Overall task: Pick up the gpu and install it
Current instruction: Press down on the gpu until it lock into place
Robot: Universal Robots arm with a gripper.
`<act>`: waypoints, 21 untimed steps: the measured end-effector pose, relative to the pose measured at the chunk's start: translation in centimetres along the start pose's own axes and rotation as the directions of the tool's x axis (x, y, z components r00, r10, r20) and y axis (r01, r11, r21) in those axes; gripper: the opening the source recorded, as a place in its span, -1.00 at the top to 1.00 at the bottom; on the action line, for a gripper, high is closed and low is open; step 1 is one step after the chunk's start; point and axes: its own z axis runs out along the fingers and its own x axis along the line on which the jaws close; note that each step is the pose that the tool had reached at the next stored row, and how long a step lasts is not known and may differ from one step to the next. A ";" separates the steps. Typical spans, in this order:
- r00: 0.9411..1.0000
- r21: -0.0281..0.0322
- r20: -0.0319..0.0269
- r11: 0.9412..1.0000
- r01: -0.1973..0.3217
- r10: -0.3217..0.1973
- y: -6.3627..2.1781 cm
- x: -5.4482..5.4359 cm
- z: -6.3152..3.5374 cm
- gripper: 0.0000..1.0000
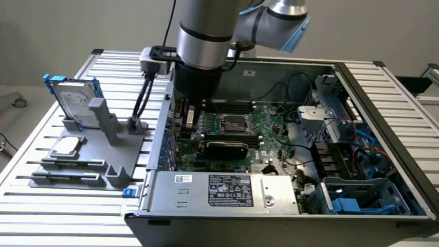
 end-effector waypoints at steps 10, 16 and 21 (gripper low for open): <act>1.000 -0.026 -0.009 1.000 -0.001 0.001 0.21 -0.1 -0.33 0.79; 1.000 -0.029 -0.010 1.000 -0.004 0.004 0.31 -0.2 -0.42 0.79; 1.000 -0.036 -0.010 0.999 -0.008 0.008 0.39 -0.2 -0.41 0.79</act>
